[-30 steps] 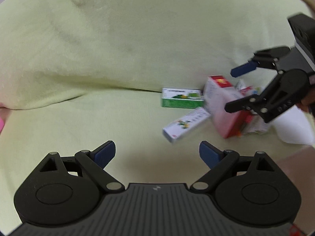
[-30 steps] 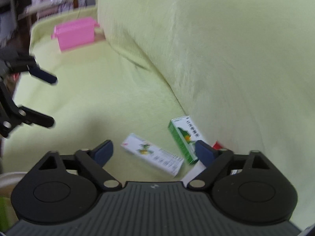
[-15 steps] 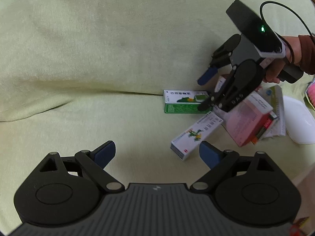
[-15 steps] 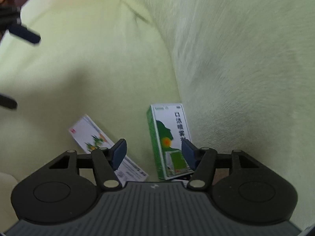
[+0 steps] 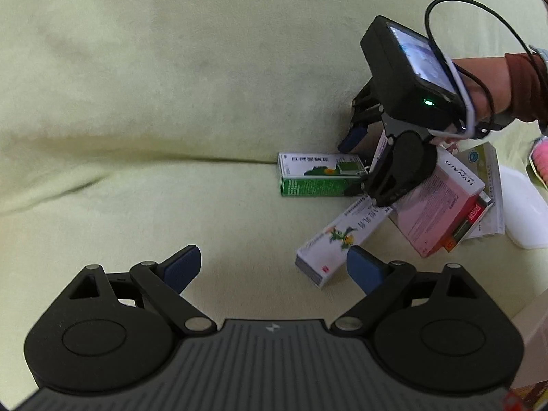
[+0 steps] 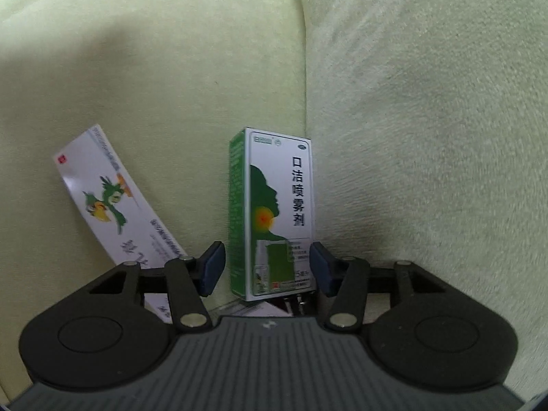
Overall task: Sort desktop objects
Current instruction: 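Close the right gripper on the green-and-white spray box and lift it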
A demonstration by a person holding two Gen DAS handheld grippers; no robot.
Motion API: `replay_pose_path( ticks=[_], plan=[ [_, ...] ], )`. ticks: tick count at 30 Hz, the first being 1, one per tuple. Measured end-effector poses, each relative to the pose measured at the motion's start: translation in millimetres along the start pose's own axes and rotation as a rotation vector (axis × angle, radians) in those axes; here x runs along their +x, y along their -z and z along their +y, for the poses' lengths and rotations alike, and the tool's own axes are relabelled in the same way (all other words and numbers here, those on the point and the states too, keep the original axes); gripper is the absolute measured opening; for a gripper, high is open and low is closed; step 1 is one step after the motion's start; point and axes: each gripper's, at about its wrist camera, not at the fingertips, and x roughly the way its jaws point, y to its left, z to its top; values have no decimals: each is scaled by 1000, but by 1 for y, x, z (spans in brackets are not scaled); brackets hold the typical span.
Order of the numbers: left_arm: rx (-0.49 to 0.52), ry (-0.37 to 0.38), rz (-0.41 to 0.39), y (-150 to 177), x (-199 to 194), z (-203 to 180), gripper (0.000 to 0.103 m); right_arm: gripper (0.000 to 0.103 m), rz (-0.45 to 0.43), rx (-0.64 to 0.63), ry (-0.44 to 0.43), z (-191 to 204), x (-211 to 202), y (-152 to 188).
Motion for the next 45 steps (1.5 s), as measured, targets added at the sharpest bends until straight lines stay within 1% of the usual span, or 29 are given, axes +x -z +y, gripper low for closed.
replay_pose_path(
  ticks=[3, 4, 5, 7, 10, 13, 14, 15, 16, 17, 18, 19, 21, 23, 24, 27, 31, 37, 45],
  plan=[
    [7, 9, 15, -17, 24, 5, 90, 49, -24, 7, 27, 5, -6, 10],
    [5, 26, 9, -23, 33, 8, 87, 49, -32, 12, 30, 5, -7, 13],
    [0, 52, 2, -28, 42, 11, 82, 49, -40, 20, 31, 5, -9, 17],
    [1, 113, 3, -38, 66, 14, 75, 49, -57, 44, 29, 3, -14, 25],
    [64, 148, 24, -47, 99, 11, 74, 49, -66, 73, 12, -1, -18, 37],
    [171, 143, 60, -49, 127, 0, 74, 48, -28, 77, 9, -1, -18, 44],
    [190, 142, 67, -49, 133, -2, 72, 43, -6, 74, 12, 0, -15, 46],
    [204, 136, 75, -49, 139, -3, 69, 33, 16, 71, 15, 0, -12, 49],
    [215, 137, 86, -49, 146, -4, 61, 29, 38, 71, 19, 0, -8, 51],
    [218, 143, 94, -49, 151, -5, 57, 24, 62, 79, 29, -1, -3, 54],
    [216, 150, 87, -49, 155, -5, 57, 20, 72, 91, 41, -3, 1, 57],
    [219, 159, 71, -50, 156, -5, 51, 18, 68, 105, 41, -6, 2, 58],
    [258, 173, 64, -50, 158, -10, 49, 17, 55, 137, 27, -11, 1, 59],
    [301, 172, 59, -50, 159, -14, 49, 17, 45, 142, 4, -12, 0, 58],
    [315, 169, 58, -50, 158, -15, 49, 15, 44, 133, -2, -12, 0, 58],
    [322, 169, 57, -49, 155, -12, 49, 12, 30, 119, -11, -9, -3, 60],
    [330, 153, 46, -43, 142, -8, 49, 10, -23, 130, -14, -4, -14, 65],
    [320, 114, -6, -37, 97, 1, 49, 10, -102, 117, -14, 14, -48, 66],
    [316, 58, -34, -32, 30, -3, 49, 10, -193, 119, -16, 43, -117, 81]
  ],
)
